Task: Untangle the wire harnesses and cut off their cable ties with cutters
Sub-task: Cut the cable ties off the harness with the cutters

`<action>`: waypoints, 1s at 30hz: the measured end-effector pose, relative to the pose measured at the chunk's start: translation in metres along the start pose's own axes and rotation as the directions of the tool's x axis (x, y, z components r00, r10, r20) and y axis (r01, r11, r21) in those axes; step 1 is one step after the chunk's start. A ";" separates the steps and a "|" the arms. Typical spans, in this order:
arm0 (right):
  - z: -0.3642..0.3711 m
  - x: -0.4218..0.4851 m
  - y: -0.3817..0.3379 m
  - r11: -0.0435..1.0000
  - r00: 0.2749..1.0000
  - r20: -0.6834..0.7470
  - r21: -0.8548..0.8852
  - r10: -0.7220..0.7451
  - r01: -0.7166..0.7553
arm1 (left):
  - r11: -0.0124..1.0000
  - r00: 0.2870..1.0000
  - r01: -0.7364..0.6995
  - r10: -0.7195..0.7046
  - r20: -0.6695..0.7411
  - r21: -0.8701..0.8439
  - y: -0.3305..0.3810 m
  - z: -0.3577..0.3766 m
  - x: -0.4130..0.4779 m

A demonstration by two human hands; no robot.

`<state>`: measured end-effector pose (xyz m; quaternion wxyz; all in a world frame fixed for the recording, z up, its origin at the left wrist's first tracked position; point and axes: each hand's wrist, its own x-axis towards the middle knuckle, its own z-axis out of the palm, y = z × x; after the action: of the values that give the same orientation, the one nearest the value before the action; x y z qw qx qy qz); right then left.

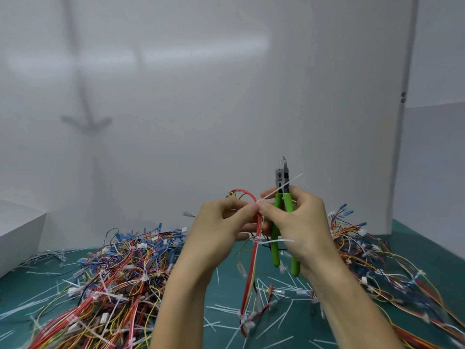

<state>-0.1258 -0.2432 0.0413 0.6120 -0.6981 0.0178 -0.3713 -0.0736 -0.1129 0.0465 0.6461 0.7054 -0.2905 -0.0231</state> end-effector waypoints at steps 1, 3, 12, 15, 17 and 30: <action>0.001 0.000 -0.001 1.000 1.000 0.012 0.020 0.007 -0.008 | 0.998 1.000 0.010 -0.008 0.024 -0.069 0.001 0.000 -0.001; 0.001 0.000 -0.001 0.999 0.999 0.033 0.037 0.014 -0.016 | 0.984 0.999 0.018 -0.013 0.030 -0.176 0.003 -0.002 -0.004; 0.001 0.000 0.000 0.999 0.989 0.142 0.008 0.031 -0.032 | 0.954 0.995 0.093 -0.095 0.007 -0.285 0.004 -0.007 -0.003; 0.001 0.002 0.000 0.998 0.986 0.160 0.028 0.051 -0.056 | 0.956 0.996 0.079 -0.087 -0.018 -0.283 0.005 -0.005 -0.003; -0.001 0.003 0.000 0.998 0.986 0.158 0.018 0.059 -0.063 | 0.965 0.996 0.059 -0.075 -0.053 -0.254 0.003 -0.004 -0.003; -0.016 -0.001 -0.006 0.729 0.932 0.333 -0.673 0.146 0.126 | 0.956 0.981 -0.052 -0.006 -0.195 -0.290 -0.001 0.003 0.002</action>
<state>-0.1376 -0.2542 0.0451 0.3059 -0.9300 0.0437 -0.1992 -0.0723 -0.1164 0.0459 0.7690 0.5971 -0.2278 0.0106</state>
